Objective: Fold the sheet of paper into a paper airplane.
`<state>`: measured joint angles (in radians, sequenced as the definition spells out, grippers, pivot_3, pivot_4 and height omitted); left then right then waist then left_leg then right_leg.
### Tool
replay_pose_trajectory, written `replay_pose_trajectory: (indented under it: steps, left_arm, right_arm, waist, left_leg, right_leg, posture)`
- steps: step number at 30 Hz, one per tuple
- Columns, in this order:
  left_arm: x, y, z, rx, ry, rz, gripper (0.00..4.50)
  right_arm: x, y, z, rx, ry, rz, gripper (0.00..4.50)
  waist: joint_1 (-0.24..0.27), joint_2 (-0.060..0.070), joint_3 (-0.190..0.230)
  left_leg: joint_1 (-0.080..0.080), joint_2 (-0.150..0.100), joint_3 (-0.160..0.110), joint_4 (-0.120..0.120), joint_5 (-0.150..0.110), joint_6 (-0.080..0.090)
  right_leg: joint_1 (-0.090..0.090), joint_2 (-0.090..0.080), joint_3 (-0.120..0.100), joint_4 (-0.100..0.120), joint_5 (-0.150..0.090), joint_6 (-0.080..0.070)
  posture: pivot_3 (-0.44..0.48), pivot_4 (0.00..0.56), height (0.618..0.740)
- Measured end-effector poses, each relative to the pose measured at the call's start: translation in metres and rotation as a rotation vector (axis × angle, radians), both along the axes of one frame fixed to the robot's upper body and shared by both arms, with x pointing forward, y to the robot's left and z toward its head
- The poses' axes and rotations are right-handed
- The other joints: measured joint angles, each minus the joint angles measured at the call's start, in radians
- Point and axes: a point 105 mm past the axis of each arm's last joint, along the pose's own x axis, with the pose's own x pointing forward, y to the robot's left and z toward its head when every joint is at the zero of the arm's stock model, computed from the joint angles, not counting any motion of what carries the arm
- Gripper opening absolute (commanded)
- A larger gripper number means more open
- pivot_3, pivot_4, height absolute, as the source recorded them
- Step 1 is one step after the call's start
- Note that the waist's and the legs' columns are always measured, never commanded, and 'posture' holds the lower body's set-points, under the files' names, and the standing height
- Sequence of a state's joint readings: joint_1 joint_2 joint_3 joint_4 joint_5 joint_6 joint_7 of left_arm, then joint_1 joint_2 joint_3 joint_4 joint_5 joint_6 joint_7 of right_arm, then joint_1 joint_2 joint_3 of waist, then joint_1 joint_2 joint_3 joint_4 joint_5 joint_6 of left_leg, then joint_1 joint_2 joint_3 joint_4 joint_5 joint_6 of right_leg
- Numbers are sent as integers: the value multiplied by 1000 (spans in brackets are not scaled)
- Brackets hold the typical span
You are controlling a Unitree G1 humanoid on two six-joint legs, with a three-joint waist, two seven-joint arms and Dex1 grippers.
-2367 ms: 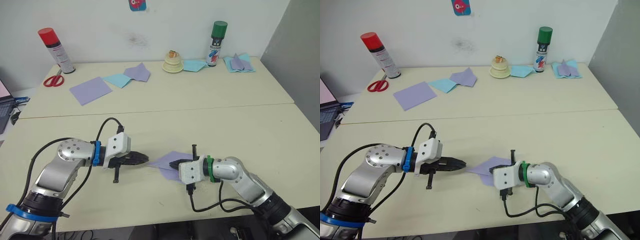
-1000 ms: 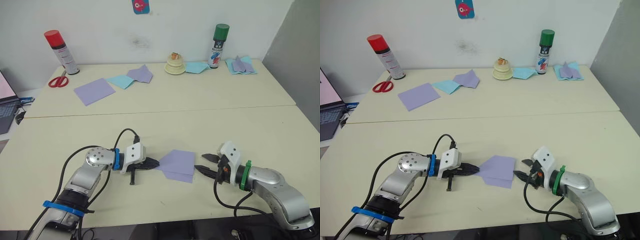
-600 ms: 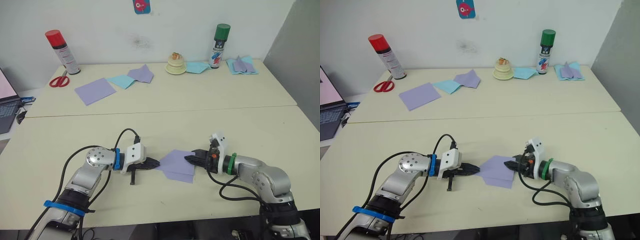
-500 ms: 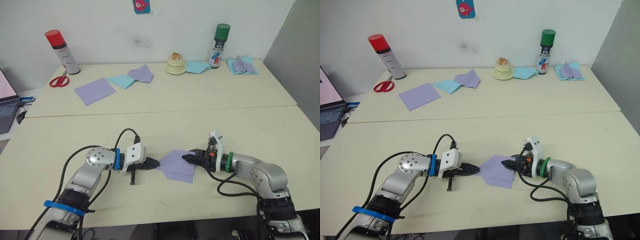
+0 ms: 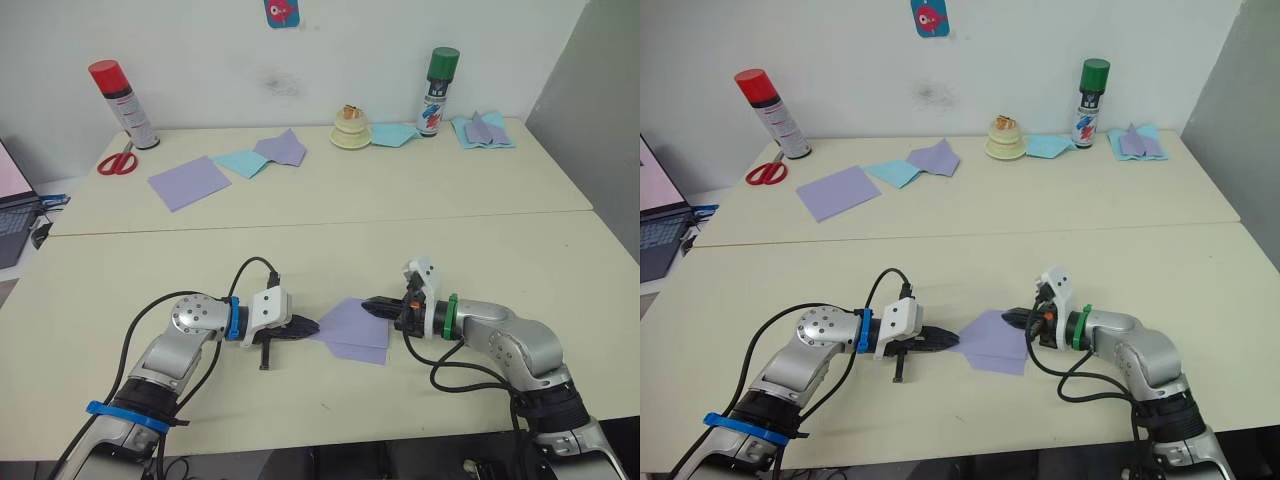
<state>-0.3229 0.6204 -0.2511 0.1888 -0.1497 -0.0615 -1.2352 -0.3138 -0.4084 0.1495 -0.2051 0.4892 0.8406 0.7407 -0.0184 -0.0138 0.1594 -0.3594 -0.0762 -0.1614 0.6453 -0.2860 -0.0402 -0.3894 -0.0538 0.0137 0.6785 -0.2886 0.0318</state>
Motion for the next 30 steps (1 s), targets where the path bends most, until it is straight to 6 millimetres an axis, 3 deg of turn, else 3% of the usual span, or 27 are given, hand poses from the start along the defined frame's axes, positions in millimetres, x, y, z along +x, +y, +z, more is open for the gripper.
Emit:
replay_pose_trajectory:
  steps: [7,14,21,30]
  left_arm:
    - [0,0,0,1,-6,-1,0]
    - [1,1,0,2,5,7,0]
    - [2,1,1,3,5,8,0]
    - [1,2,1,-5,16,16,0]
  right_arm:
    - [-24,9,11,-141,-298,146,11]
    - [-51,17,-9,-331,-562,363,11]
    - [-54,15,-27,-436,-662,485,11]
    - [-51,14,-31,-474,-697,522,11]
  waist:
    - [0,0,0]
    - [0,0,0]
    - [1,0,0]
    - [1,0,0]
  left_leg:
    - [0,0,0,0,0,0]
    - [0,0,0,0,0,0]
    - [0,0,0,0,0,0]
    - [0,0,0,0,0,0]
  right_leg:
    - [0,0,0,0,0,1]
    - [0,0,0,0,-1,1]
    - [1,0,0,0,0,1]
    - [1,0,0,0,0,0]
  posture:
    - [0,150,740]
    - [0,150,740]
    - [0,150,740]
    - [0,150,740]
